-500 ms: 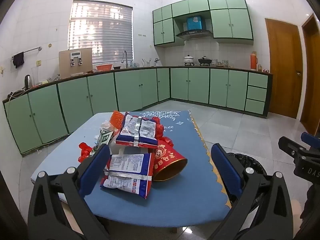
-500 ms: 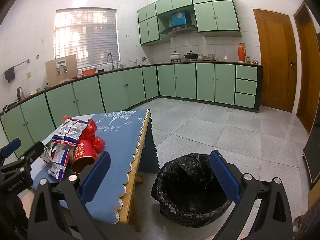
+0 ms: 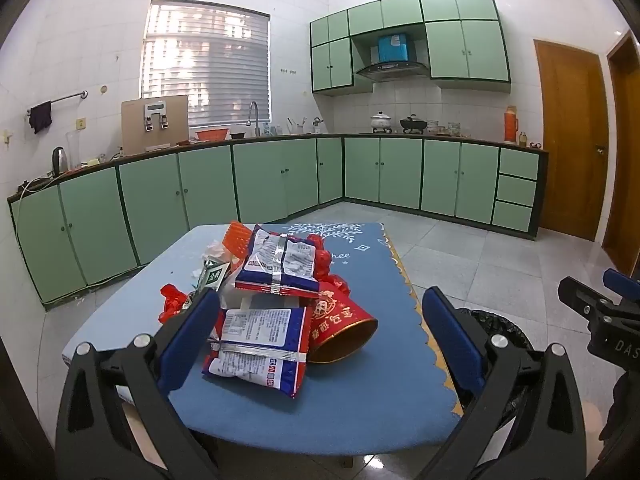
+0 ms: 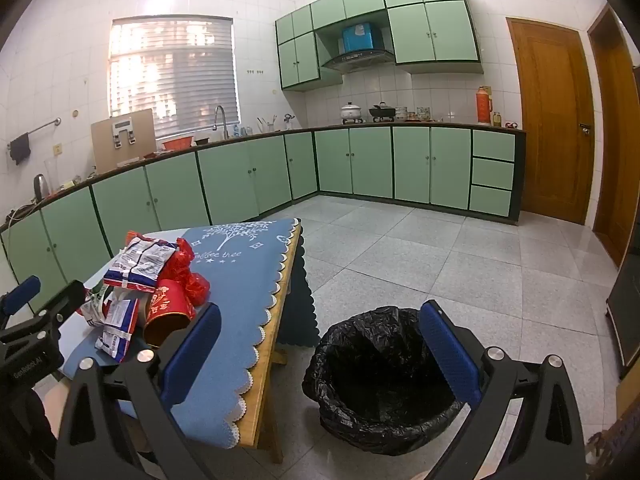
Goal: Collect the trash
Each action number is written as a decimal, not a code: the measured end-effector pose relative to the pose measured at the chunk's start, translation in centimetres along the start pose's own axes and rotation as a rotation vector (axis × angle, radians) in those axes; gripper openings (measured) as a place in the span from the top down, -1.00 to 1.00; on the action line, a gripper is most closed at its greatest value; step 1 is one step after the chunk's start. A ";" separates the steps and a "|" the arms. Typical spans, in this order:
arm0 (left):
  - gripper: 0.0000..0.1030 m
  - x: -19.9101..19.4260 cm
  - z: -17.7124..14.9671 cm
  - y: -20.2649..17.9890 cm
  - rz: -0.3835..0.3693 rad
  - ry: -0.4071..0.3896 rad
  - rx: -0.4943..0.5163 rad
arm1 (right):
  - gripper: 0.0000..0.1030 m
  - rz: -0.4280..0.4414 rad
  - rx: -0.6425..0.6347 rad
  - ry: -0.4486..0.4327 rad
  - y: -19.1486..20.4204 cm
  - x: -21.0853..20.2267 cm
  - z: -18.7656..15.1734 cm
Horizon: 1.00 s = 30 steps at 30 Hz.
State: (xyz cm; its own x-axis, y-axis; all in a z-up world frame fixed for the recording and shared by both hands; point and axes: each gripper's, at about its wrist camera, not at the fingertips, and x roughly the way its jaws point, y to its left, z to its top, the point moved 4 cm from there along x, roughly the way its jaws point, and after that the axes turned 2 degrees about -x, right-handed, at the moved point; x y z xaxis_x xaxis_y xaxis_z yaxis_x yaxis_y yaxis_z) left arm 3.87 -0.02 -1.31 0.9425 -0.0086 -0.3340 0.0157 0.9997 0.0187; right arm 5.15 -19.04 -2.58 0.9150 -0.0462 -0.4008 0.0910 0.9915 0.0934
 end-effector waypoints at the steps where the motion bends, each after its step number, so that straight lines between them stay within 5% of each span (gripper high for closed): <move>1: -0.90 0.0 0.0 0.0 -0.001 0.000 0.001 | -0.89 -0.001 0.000 0.000 0.0 0.0 0.0; 30: -0.90 0.2 0.1 0.4 0.006 -0.007 -0.007 | -0.89 0.000 0.001 -0.003 0.1 0.1 0.0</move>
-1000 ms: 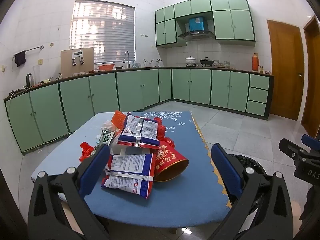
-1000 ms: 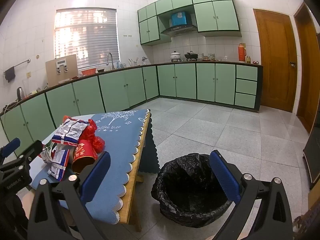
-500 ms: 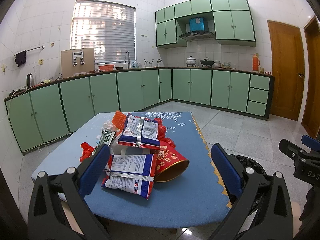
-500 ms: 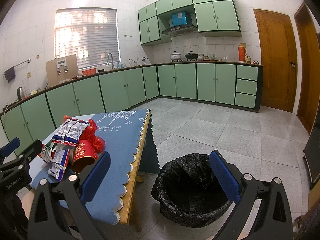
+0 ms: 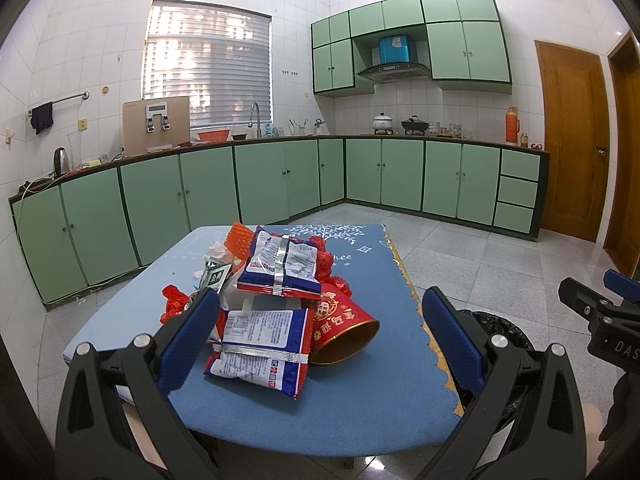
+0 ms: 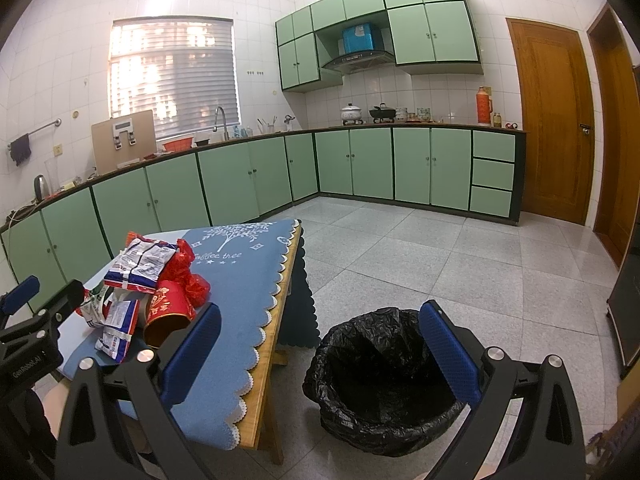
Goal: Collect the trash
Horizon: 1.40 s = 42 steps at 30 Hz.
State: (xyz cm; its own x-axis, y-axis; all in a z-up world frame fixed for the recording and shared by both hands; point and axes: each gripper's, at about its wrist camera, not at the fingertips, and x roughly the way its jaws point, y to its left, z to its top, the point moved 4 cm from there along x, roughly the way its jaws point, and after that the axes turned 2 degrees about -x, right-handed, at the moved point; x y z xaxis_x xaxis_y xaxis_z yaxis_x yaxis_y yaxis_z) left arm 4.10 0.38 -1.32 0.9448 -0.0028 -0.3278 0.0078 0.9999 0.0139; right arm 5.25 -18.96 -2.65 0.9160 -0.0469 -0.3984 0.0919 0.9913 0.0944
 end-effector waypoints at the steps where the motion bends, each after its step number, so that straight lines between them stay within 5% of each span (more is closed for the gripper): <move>1: -0.90 0.0 0.0 0.0 0.000 0.000 0.000 | -0.89 0.000 0.000 0.000 0.0 0.0 0.0; 42: -0.90 -0.5 0.1 0.1 0.001 -0.004 -0.001 | -0.89 0.001 0.003 -0.013 -0.1 -0.1 0.4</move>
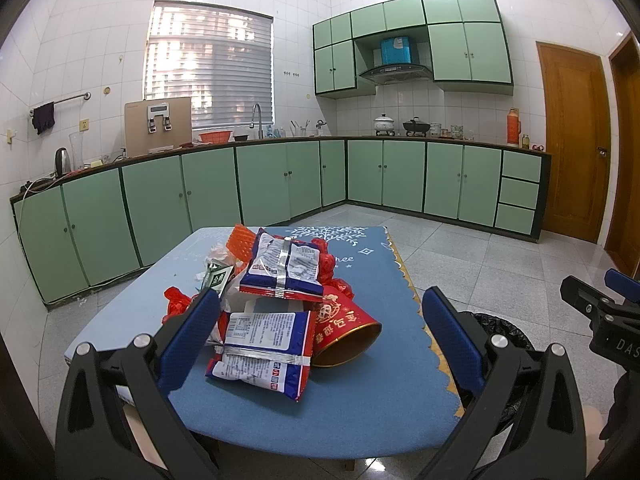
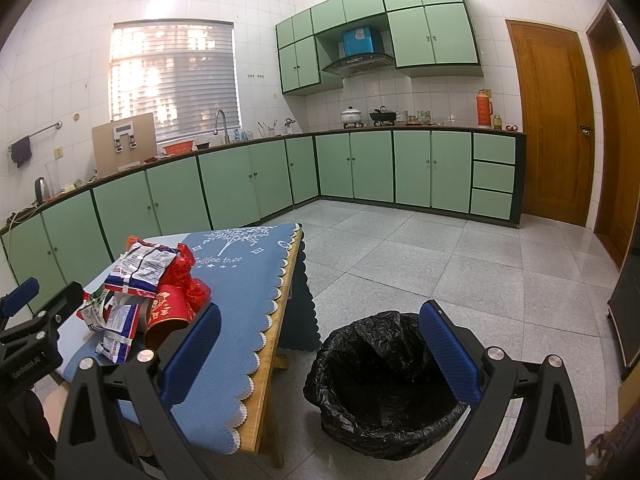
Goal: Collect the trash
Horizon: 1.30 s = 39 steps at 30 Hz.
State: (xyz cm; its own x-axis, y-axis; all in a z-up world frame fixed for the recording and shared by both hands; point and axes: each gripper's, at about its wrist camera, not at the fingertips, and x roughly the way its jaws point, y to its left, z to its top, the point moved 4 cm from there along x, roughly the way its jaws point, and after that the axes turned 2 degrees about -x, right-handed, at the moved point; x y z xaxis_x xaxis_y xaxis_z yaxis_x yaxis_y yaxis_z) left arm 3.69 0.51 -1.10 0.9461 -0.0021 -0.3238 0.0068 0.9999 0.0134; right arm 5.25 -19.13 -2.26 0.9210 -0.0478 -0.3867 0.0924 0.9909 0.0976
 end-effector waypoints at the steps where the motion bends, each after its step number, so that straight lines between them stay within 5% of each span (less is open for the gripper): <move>1: -0.90 0.0 0.0 0.0 0.000 0.000 0.001 | -0.89 0.000 -0.001 0.000 0.0 0.1 0.0; 15: -0.90 0.1 0.6 0.8 0.016 0.009 -0.009 | -0.89 0.010 -0.006 0.009 0.6 0.6 0.1; 29: -0.90 3.6 0.7 8.3 0.220 0.000 -0.015 | -0.68 0.111 -0.071 0.081 6.6 5.3 0.0; 36: -0.88 6.1 1.3 10.2 0.172 0.031 -0.053 | -0.48 0.154 -0.093 0.127 10.0 8.2 -1.0; 39: -0.72 7.4 1.4 9.9 0.145 0.042 -0.055 | -0.44 0.150 -0.090 0.143 10.2 9.1 -1.2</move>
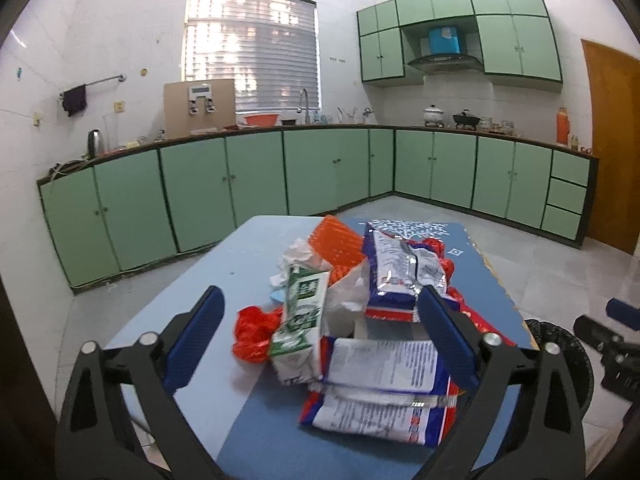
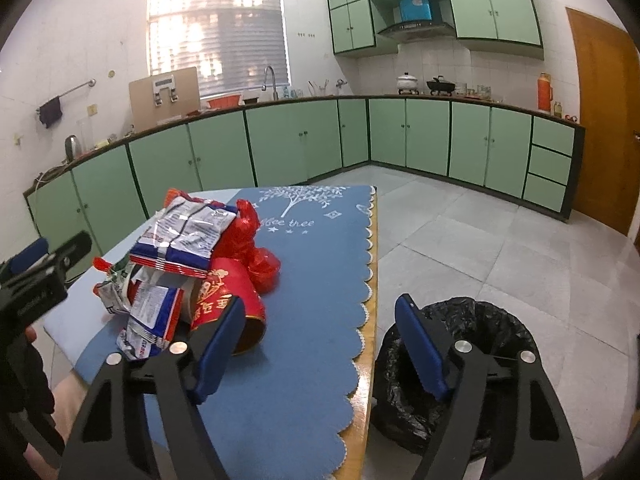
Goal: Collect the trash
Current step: 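Reach the left tool into the pile and grasp the blue snack bag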
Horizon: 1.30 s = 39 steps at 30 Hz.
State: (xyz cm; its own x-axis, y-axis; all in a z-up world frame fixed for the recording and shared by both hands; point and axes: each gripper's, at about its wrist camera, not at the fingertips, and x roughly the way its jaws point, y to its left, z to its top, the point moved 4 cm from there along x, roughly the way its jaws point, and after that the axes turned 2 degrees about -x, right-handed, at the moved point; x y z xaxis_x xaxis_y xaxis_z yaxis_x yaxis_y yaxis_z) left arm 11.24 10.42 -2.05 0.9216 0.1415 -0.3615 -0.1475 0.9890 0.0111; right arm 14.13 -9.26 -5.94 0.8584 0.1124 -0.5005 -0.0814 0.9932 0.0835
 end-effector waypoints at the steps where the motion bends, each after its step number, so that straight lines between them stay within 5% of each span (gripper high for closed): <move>1: -0.59 0.8 0.0 -0.3 -0.016 0.018 -0.004 | -0.40 -0.003 0.000 0.003 0.0 0.3 0.0; 8: -0.45 4.3 -0.8 -1.3 -0.071 0.067 -0.018 | -0.35 -0.005 -0.010 0.001 0.0 2.4 0.9; 24: 0.30 7.8 -2.5 -2.7 -0.215 0.166 -0.041 | -0.35 0.008 -0.005 0.046 0.3 5.5 0.3; 27: 0.30 7.8 -2.6 -2.6 -0.246 0.178 -0.058 | -0.35 0.010 -0.009 0.047 0.4 5.3 0.2; 31: -0.20 7.6 -2.6 -2.2 -0.246 0.174 -0.070 | -0.35 0.009 -0.018 0.040 0.6 5.2 0.4; 39: -0.05 8.2 -2.8 -2.7 -0.284 0.202 -0.073 | -0.35 0.008 -0.023 0.037 0.7 5.3 0.2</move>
State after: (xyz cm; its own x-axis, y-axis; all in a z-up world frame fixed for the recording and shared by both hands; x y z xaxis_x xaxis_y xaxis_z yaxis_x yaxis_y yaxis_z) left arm 18.18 8.83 -7.70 0.8408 -0.1573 -0.5180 0.0725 0.9809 -0.1803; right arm 18.72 -8.01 -8.34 0.8384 0.1211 -0.5314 -0.1002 0.9926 0.0681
